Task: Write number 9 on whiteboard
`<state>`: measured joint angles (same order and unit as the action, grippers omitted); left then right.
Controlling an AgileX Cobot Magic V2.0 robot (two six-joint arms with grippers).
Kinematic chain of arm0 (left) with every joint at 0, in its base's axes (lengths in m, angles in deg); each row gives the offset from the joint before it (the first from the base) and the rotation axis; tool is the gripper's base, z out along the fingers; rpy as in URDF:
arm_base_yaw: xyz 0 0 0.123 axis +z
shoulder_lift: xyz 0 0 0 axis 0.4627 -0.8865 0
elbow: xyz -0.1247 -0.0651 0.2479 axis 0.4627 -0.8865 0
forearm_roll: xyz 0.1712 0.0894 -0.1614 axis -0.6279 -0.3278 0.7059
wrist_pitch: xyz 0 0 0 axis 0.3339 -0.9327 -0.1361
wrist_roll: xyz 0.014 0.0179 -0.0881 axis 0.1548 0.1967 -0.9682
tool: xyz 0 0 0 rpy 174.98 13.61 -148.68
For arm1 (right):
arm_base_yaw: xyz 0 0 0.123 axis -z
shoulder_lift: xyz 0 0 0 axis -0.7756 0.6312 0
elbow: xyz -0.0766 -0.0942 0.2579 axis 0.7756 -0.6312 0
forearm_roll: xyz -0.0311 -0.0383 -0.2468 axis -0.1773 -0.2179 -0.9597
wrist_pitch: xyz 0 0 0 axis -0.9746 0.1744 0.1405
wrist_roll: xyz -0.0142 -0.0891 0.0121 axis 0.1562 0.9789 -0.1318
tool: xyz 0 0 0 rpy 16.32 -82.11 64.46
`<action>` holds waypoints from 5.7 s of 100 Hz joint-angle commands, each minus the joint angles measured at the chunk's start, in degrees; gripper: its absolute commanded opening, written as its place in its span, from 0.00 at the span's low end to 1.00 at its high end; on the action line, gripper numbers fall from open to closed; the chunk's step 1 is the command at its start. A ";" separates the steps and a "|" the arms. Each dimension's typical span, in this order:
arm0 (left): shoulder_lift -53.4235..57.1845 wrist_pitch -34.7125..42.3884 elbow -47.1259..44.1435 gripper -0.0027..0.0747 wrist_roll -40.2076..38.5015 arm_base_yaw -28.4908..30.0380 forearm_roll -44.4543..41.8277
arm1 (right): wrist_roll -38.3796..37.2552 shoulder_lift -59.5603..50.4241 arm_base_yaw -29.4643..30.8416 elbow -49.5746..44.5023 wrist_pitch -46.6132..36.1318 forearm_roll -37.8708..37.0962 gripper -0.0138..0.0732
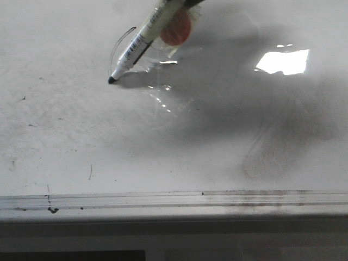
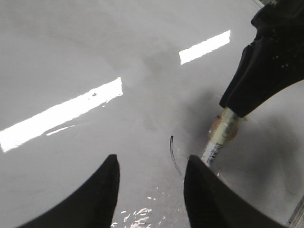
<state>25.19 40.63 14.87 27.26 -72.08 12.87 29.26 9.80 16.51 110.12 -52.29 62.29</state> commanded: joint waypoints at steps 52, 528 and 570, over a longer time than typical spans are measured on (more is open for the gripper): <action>-0.06 4.63 1.75 0.42 -0.37 0.19 0.62 | -3.84 -2.05 2.47 -2.28 1.31 -7.15 0.11; 14.86 10.13 -10.44 0.01 35.82 -13.62 62.56 | -8.24 -64.01 -12.62 -49.82 -26.60 -21.75 0.09; 14.86 10.13 -10.44 0.01 35.82 -13.62 62.56 | -8.24 -64.01 -12.62 -52.48 -26.14 -21.75 0.09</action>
<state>40.42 49.48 2.90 62.97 -85.83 76.78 20.57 -54.68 3.85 56.13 -74.11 40.97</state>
